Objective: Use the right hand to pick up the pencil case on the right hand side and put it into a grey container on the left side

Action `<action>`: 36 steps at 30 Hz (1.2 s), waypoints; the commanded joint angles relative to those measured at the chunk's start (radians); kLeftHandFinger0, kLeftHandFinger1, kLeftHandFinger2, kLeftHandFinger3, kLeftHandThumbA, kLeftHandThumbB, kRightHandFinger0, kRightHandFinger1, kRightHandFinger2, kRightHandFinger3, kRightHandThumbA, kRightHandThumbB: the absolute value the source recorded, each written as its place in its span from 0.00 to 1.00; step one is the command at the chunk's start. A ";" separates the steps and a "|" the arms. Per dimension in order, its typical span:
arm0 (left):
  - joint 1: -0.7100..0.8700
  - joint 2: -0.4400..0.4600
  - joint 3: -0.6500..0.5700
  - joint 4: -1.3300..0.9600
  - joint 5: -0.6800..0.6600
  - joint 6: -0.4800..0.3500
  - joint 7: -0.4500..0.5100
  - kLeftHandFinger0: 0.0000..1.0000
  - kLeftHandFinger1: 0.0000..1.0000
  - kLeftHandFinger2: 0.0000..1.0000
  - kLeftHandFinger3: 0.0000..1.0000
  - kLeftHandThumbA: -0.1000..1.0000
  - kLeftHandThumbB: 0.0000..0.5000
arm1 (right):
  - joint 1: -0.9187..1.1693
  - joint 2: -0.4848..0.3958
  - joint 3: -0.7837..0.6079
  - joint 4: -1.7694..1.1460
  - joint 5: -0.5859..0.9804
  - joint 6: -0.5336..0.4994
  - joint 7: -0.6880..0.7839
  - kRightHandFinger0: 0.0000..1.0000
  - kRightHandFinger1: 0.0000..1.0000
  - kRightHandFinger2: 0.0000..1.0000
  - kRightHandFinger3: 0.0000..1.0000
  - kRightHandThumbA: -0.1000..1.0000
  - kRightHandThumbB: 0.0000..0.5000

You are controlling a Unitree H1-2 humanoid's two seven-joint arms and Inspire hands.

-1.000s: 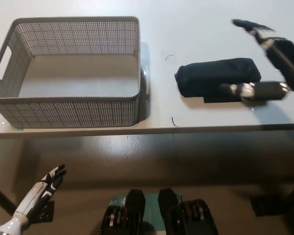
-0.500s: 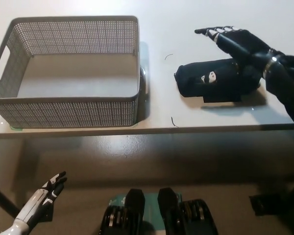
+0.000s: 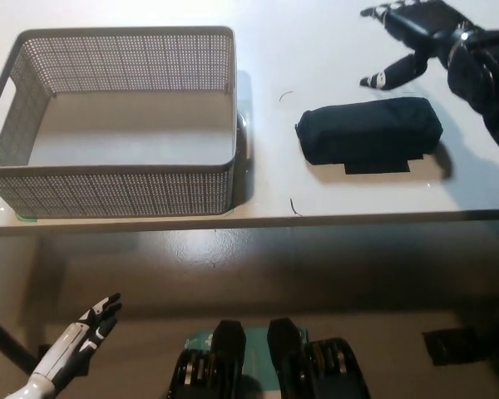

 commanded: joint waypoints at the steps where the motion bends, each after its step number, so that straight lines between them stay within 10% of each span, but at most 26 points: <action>1: -0.014 0.028 -0.003 -0.003 0.016 -0.071 -0.007 1.00 1.00 1.00 1.00 1.00 0.60 | -0.098 -0.003 -0.002 0.009 -0.052 0.012 0.016 1.00 1.00 1.00 1.00 0.83 1.00; 36: -0.013 0.009 -0.014 -0.066 0.033 -0.046 -0.001 1.00 1.00 1.00 1.00 1.00 0.64 | -0.065 0.268 -0.020 0.633 0.027 -0.132 -0.097 1.00 1.00 1.00 1.00 0.81 1.00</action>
